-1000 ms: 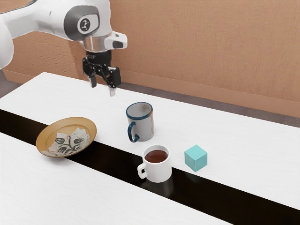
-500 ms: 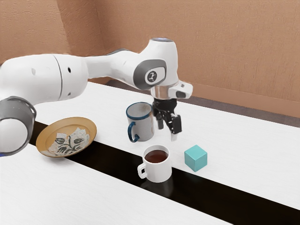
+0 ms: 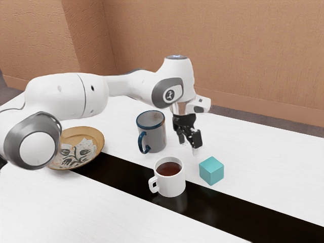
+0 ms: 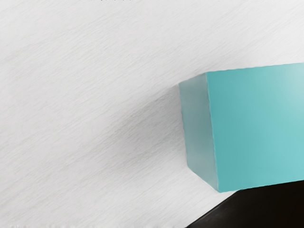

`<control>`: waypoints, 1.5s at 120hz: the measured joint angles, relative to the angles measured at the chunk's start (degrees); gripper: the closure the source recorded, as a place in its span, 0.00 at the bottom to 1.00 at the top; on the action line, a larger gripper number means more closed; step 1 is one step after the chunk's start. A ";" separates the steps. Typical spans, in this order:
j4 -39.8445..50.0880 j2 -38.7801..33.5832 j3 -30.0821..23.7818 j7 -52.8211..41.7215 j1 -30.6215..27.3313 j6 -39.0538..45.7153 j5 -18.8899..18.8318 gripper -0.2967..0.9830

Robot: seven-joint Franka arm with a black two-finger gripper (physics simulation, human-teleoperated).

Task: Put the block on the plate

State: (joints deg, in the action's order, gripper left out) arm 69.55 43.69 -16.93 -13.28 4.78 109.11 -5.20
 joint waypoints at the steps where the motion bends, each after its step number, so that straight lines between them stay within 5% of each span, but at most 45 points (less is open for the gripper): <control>1: 0.01 0.01 -0.08 0.00 -0.34 0.11 -0.06 0.23; 30: -0.99 2.63 -2.87 0.64 4.64 2.04 -0.83 0.23; 67: -13.59 11.48 -1.69 1.65 5.44 0.80 -3.53 0.23; 180: -13.16 13.65 -2.43 5.30 6.30 1.43 -4.15 0.23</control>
State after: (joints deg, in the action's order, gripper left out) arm 56.39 57.34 -19.36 -7.98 11.07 110.54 -9.35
